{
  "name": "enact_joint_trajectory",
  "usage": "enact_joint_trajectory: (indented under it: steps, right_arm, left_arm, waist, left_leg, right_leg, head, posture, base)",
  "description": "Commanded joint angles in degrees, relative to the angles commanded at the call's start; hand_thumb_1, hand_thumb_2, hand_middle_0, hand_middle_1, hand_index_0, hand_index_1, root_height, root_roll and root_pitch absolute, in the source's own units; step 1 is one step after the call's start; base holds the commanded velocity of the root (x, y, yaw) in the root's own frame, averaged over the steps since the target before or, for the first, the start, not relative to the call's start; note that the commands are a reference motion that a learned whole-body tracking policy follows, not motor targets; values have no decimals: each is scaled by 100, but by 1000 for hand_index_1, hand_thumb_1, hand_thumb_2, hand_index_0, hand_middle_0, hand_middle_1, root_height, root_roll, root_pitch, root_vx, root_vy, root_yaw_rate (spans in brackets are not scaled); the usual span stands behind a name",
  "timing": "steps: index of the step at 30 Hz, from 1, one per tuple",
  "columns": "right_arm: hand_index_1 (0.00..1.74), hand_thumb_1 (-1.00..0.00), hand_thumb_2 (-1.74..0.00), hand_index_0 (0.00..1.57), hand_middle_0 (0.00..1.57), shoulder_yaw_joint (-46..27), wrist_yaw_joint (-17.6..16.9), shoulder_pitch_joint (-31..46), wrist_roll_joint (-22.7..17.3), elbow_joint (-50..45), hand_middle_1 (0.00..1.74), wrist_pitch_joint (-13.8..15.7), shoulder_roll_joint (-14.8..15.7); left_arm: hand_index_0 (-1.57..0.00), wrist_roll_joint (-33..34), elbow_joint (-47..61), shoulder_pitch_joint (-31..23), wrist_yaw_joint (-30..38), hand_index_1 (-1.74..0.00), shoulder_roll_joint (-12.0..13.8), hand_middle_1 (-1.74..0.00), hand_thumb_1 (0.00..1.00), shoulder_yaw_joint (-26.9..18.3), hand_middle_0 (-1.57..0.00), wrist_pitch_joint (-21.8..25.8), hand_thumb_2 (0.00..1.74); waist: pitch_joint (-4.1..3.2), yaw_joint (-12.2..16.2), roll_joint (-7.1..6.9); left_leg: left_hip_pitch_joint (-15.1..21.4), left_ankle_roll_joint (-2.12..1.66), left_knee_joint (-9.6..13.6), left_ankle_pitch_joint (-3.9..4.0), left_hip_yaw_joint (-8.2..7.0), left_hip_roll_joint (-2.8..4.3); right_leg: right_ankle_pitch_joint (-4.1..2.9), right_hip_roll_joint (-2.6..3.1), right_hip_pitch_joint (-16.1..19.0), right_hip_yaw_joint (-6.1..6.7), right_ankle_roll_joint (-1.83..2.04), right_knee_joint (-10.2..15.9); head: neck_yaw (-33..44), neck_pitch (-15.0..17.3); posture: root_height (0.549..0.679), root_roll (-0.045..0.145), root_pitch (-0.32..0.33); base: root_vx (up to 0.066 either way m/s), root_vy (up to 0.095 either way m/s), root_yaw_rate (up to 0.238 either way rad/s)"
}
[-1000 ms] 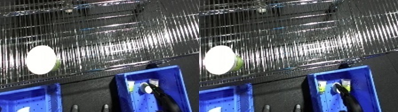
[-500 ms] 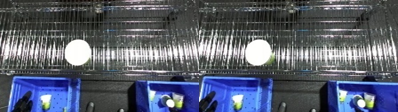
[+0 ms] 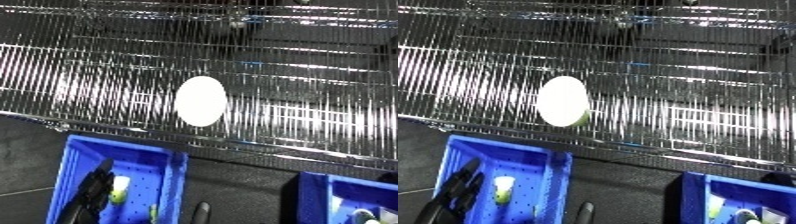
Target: Pick up the object and place it into the box
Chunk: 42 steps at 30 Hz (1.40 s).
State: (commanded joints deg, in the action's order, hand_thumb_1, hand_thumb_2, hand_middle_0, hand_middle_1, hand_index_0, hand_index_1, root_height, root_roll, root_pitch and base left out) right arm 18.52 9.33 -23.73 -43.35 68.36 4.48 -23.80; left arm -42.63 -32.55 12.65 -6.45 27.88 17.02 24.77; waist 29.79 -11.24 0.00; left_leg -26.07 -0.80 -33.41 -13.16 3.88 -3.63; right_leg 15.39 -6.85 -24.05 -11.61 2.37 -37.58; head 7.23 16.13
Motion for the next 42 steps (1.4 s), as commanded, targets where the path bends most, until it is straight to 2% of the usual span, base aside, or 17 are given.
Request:
enact_joint_trajectory:
  steps: [5,8,15,19,26,34,42]
  right_arm:
    - [0,0,0,0,0,-103,41,143,-204,59,0,68,-69]
    - [0,0,0,0,0,-153,98,177,-307,113,0,89,-80]
    - [0,0,0,0,0,-183,255,134,-575,109,0,18,-27]
    - [0,0,0,0,0,-162,352,57,-645,85,0,-24,13]
    - [0,0,0,0,0,0,510,-50,-397,78,0,-75,86]
    - [0,0,0,0,0,199,557,-286,-195,27,0,-151,146]
    - [0,0,0,0,0,348,537,-423,-97,-46,0,-211,184]
  left_arm:
    - [0,-48,1177,-107,197,0,258,0,0,-100,0,210,0]
    - [0,-60,1670,-110,281,0,321,0,0,-219,0,291,0]
    - [0,189,2141,165,370,0,338,0,0,-277,0,143,0]
    - [0,434,1983,509,671,0,306,0,0,-207,0,128,0]
    - [0,827,1279,1192,1328,0,126,0,0,-116,0,204,0]
    - [0,1219,415,1832,1687,0,-17,0,0,-10,0,276,0]
    - [0,1420,-449,2344,1845,0,-58,0,0,37,0,167,0]
  waist:
    - [0,-117,35]
    - [0,-172,16]
    - [0,-181,-122]
    - [0,-91,-211]
    - [0,147,-421]
    - [0,379,-595]
    - [0,573,-714]
  left_leg:
    - [-25,0,17,-10,62,-48]
    - [-32,-2,26,-12,93,-70]
    - [6,-6,51,-18,113,-66]
    - [14,5,14,-37,77,-29]
    - [25,28,-129,-100,-34,94]
    - [-72,31,-317,-183,-159,247]
    - [-192,42,-441,-262,-241,345]
  right_leg:
    - [0,-57,6,-83,1,6]
    - [-2,-79,21,-126,-1,13]
    - [-33,-62,77,-139,17,51]
    - [-34,-17,58,-72,22,13]
    - [-36,102,22,109,32,-49]
    - [-48,214,-114,242,46,-144]
    - [-46,311,-278,340,57,-220]
  head:
    - [-306,19]
    - [-376,22]
    - [-229,-19]
    - [135,-53]
    - [875,-113]
    - [1444,-413]
    - [1794,-704]
  posture:
    - [649,43,59]
    - [650,43,60]
    - [651,40,56]
    - [650,36,52]
    - [647,28,42]
    - [644,17,44]
    - [640,9,56]
  base:
    - [-3,-19,126]
    - [-2,-33,98]
    - [11,-26,-6]
    - [13,12,-158]
    - [20,33,-224]
    - [8,23,-165]
    - [5,24,-117]
